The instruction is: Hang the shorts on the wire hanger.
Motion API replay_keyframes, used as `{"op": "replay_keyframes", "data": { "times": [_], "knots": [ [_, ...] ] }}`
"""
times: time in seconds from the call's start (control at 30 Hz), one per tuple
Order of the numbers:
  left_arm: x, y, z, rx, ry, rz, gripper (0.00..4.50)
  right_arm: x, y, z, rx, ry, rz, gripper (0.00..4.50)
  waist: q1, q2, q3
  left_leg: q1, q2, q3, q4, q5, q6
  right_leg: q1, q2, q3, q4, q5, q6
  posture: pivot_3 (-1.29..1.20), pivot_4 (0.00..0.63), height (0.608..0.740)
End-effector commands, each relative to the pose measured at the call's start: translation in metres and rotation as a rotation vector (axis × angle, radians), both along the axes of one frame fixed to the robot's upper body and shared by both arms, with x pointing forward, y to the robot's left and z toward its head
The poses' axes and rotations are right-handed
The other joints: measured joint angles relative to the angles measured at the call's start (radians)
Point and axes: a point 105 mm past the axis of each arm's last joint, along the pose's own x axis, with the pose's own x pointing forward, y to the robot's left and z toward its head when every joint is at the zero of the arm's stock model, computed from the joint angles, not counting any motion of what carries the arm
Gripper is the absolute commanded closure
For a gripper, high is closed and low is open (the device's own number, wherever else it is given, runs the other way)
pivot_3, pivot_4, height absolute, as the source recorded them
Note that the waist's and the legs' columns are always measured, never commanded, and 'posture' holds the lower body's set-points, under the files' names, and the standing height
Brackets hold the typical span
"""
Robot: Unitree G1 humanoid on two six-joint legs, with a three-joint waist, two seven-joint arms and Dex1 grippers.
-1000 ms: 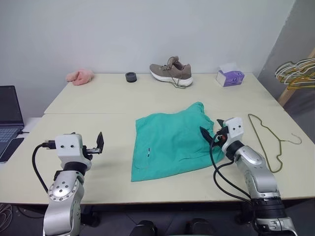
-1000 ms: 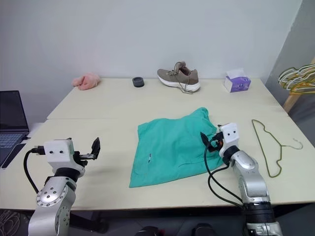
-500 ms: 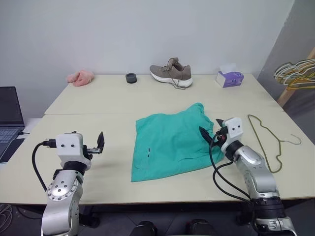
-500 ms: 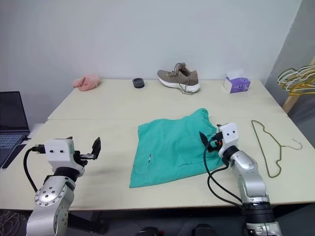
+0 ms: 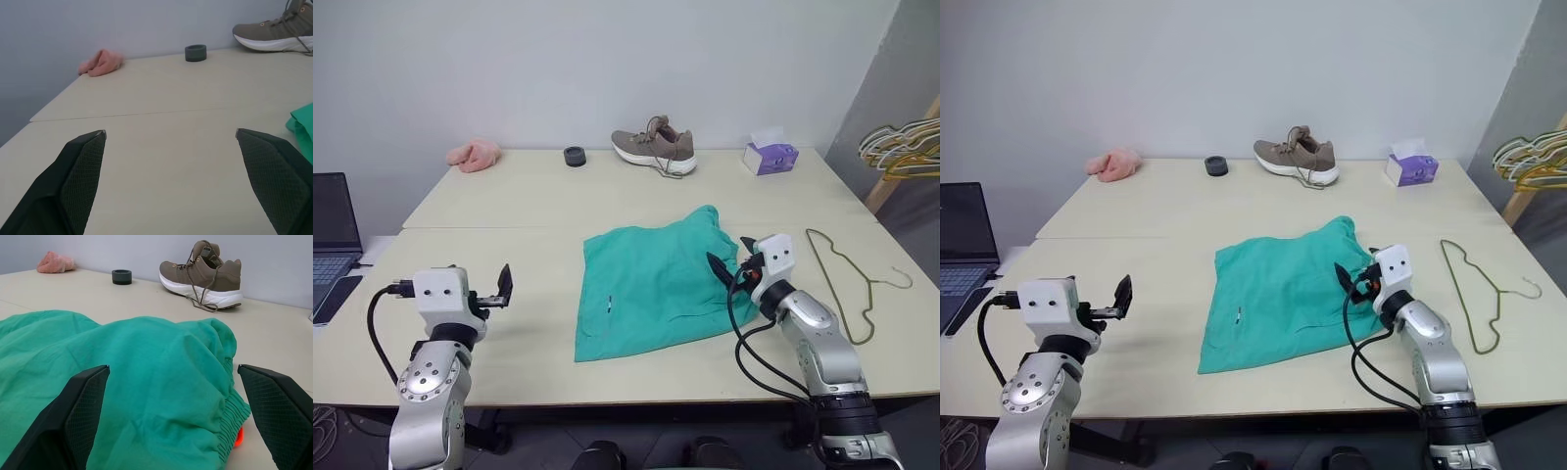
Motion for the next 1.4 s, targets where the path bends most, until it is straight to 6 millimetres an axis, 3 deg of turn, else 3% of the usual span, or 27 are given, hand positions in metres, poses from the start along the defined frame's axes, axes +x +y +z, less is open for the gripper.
{"op": "replay_keyframes", "data": {
  "times": [0.03, 0.17, 0.27, 0.43, 0.6, 0.77, 0.9, 1.23, 1.4],
  "knots": [
    [-0.001, -0.013, 0.011, -0.007, -0.049, -0.091, 0.00, 0.001, 0.001, 0.015, -0.006, -0.063, 0.015, 0.02, -0.001, 0.000, 0.000, 0.000, 0.000, 0.000, 0.000, 0.000, 0.000, 0.000, 0.000, 0.000, 0.000, 0.000, 0.000, -0.02, 0.000, 0.740],
    [-0.003, -0.032, 0.016, -0.052, -0.068, -0.238, 0.00, 0.000, 0.001, 0.018, -0.001, -0.074, 0.038, 0.02, -0.001, 0.000, 0.000, 0.000, 0.000, 0.000, 0.000, 0.000, 0.000, 0.000, 0.000, 0.000, 0.000, 0.000, 0.000, -0.02, 0.000, 0.740],
    [-0.003, -0.050, 0.012, -0.019, -0.014, -0.381, 0.00, -0.010, 0.011, 0.024, 0.018, -0.071, 0.165, 0.02, -0.005, 0.000, 0.000, 0.000, 0.000, 0.000, 0.000, 0.000, 0.000, 0.000, 0.000, 0.000, 0.000, 0.000, 0.000, -0.06, 0.000, 0.740],
    [-0.006, -0.082, 0.000, 0.061, 0.131, -0.686, 0.00, -0.046, 0.030, 0.017, -0.127, -0.009, 0.494, 0.02, -0.013, 0.002, -0.001, 0.000, 0.000, 0.000, 0.000, 0.000, 0.000, 0.001, 0.000, 0.000, -0.001, 0.000, 0.000, -0.09, 0.000, 0.740],
    [-0.031, -0.109, -0.023, 0.110, 0.374, -1.048, 0.00, -0.076, 0.032, 0.014, -0.227, 0.072, 0.692, 0.02, -0.036, 0.003, 0.000, 0.000, 0.000, 0.001, 0.000, 0.000, 0.000, 0.001, 0.000, 0.000, -0.001, -0.001, 0.000, -0.13, 0.000, 0.740],
    [-0.041, -0.104, -0.049, 0.228, 0.559, -1.196, 0.00, -0.091, 0.031, 0.014, -0.282, 0.107, 0.768, 0.02, -0.061, 0.003, 0.000, 0.001, 0.002, 0.001, -0.001, 0.000, 0.000, 0.001, 0.000, 0.000, -0.001, -0.001, 0.000, -0.16, 0.000, 0.740],
    [-0.038, -0.094, -0.070, 0.347, 0.650, -1.227, 0.00, -0.095, 0.030, 0.018, -0.285, 0.110, 0.767, 0.02, -0.068, 0.004, 0.000, 0.002, 0.002, 0.001, -0.001, 0.000, 0.000, 0.001, 0.001, 0.000, -0.001, -0.001, -0.001, -0.18, 0.000, 0.740],
    [-0.020, -0.092, -0.092, 0.449, 0.653, -1.223, 0.00, -0.095, 0.026, 0.020, -0.324, 0.105, 0.749, 0.02, -0.078, 0.013, -0.007, 0.003, 0.002, 0.000, -0.001, 0.000, 0.000, 0.003, 0.000, -0.001, -0.002, 0.000, 0.000, -0.20, 0.000, 0.740],
    [-0.012, -0.091, -0.093, 0.469, 0.615, -1.199, 1.28, -0.092, 0.020, 0.014, -0.398, 0.105, 0.744, 0.00, -0.080, 0.015, -0.008, 0.010, 0.002, 0.000, -0.001, 0.000, 0.000, 0.006, 0.000, -0.001, -0.002, -0.001, 0.001, -0.20, 0.000, 0.740]
  ]
}}
